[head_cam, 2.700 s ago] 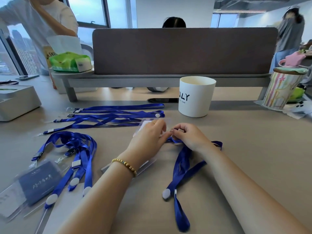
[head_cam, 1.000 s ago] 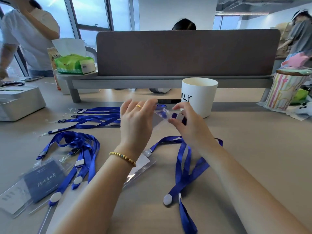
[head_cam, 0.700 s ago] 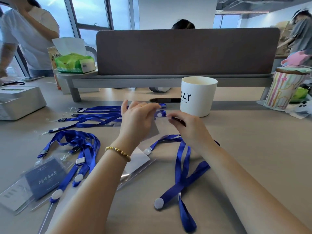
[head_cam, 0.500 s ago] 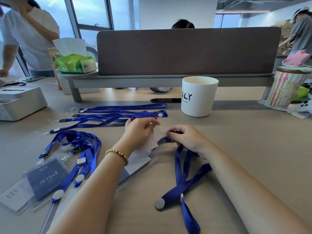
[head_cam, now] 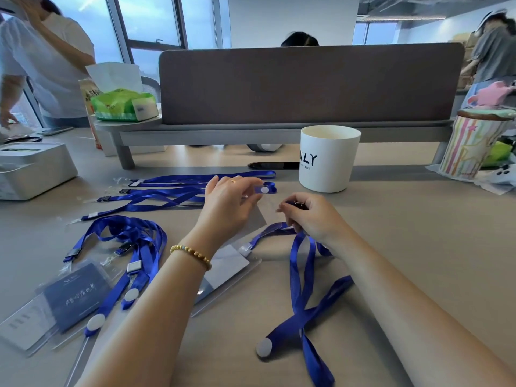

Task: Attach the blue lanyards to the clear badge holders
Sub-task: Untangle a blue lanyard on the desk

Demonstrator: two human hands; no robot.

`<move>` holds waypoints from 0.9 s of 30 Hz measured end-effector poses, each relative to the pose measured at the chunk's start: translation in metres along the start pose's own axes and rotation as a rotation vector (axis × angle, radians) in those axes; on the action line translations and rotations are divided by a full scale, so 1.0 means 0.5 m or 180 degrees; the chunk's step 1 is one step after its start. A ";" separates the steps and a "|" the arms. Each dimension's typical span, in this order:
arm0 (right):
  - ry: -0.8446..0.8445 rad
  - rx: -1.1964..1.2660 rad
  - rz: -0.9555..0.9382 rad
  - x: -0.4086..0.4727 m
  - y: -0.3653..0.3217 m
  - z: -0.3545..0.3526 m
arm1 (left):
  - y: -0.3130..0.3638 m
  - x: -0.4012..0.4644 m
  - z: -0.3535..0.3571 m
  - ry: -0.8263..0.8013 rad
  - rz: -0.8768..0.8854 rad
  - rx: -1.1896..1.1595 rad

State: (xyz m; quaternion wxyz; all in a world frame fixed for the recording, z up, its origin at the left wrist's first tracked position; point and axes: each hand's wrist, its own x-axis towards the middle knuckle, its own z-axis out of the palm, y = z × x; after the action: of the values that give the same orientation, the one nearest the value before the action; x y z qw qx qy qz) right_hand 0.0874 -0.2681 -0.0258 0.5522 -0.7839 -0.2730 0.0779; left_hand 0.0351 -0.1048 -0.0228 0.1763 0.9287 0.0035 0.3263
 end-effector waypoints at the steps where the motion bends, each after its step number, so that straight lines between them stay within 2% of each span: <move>1: -0.0019 0.0097 0.0049 -0.001 -0.001 0.000 | 0.001 -0.004 0.002 0.0035 0.0066 0.0239; 3: -0.0037 0.0245 0.0195 -0.004 -0.002 0.001 | 0.002 -0.013 0.014 0.0151 0.0419 0.0661; 5: -0.0103 0.0369 0.0279 -0.005 -0.001 -0.001 | 0.009 -0.019 0.024 0.0080 0.0607 0.0444; 9: -0.0319 0.0400 0.0265 -0.006 0.003 -0.004 | 0.012 -0.016 0.033 -0.0284 0.0362 -0.0206; 13: -0.0372 0.0254 0.0275 -0.004 0.009 0.003 | 0.006 -0.015 0.034 -0.0341 0.0322 -0.0235; 16: -0.0223 0.0114 0.0199 0.001 0.013 0.004 | 0.007 -0.014 0.035 -0.0309 0.0330 -0.0077; 20: 0.0100 -0.0475 -0.0393 0.006 0.018 0.011 | 0.007 -0.019 0.039 0.0265 0.0763 0.0769; 23: 0.0510 -0.0948 -0.1201 0.005 0.021 0.011 | 0.009 -0.015 0.032 0.0540 0.1113 0.1543; 25: 0.0770 -0.1143 -0.1625 0.007 0.020 0.005 | 0.008 -0.014 0.025 0.0685 0.1087 0.1619; 27: 0.0758 -0.1045 -0.1542 0.005 0.017 0.003 | 0.002 -0.016 0.024 0.0689 0.1037 0.1462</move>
State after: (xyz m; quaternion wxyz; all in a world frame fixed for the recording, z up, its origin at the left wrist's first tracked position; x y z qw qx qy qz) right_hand 0.0918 -0.2675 -0.0335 0.4489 -0.7783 -0.3941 -0.1934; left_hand 0.0360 -0.1104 -0.0362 -0.0944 0.8924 -0.0530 0.4381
